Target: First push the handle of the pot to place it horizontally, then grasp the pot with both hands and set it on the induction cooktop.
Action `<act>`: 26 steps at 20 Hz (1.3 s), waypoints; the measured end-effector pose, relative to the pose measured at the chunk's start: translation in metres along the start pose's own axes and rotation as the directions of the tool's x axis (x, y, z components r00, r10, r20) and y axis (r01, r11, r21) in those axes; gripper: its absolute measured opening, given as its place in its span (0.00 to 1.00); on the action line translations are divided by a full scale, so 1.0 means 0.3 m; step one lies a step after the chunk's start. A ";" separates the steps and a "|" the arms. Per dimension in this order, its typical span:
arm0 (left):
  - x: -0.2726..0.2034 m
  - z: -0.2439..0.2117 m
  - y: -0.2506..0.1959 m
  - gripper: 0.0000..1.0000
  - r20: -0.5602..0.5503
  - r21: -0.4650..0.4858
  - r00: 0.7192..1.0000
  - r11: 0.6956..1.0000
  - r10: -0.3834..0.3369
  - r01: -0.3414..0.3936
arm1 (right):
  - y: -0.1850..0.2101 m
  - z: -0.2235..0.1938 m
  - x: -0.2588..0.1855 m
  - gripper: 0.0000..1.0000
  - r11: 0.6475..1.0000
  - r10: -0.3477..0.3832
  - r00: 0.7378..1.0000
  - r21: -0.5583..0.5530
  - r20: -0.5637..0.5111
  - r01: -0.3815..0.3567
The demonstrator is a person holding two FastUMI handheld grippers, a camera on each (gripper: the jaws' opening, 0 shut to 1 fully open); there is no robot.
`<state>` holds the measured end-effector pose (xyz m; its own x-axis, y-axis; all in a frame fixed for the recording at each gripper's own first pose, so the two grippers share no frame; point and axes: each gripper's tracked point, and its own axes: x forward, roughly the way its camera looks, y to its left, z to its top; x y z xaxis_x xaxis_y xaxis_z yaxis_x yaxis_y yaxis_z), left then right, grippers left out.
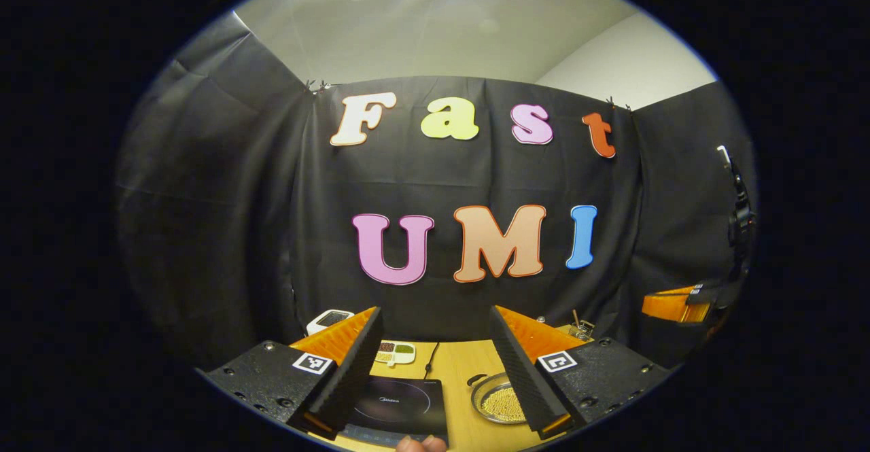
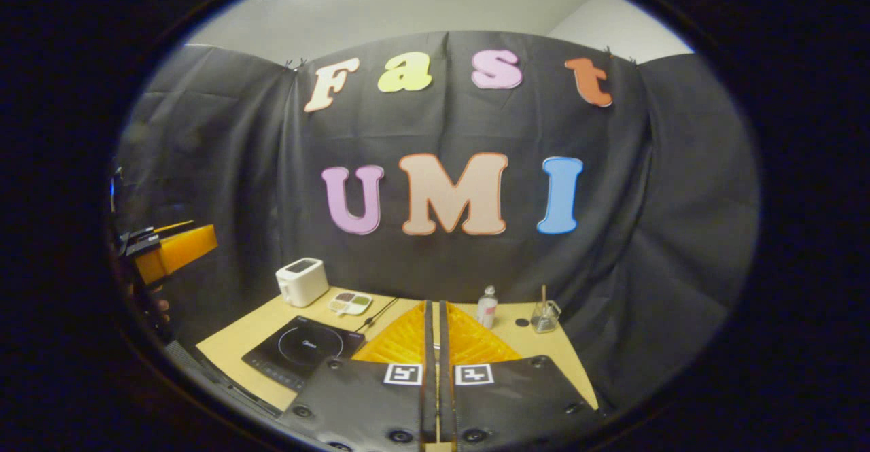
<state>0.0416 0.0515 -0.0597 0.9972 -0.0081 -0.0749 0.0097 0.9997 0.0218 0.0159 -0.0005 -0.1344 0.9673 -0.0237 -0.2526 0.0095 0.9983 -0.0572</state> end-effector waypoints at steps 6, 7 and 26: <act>0.151 -0.097 -0.040 0.94 -0.077 -0.021 0.994 0.996 0.083 -0.085 | -0.077 -0.198 0.172 0.00 0.988 0.148 0.983 0.067 -0.108 -0.141; 0.173 -0.117 -0.051 0.94 -0.095 -0.009 0.991 0.995 0.100 -0.101 | -0.093 -0.249 0.198 0.00 0.985 0.165 0.977 0.077 -0.139 -0.155; 0.312 -0.364 -0.034 0.95 -0.250 0.024 0.961 0.993 0.121 -0.119 | -0.014 -0.910 0.260 0.00 0.958 0.287 0.781 0.146 -0.555 -0.248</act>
<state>0.1267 0.0430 -0.1758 0.9404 0.1187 -0.3188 -0.1068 0.9928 0.0548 0.0222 -0.0210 -0.4175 0.6175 0.2383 -0.7496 -0.1939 0.9697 0.1486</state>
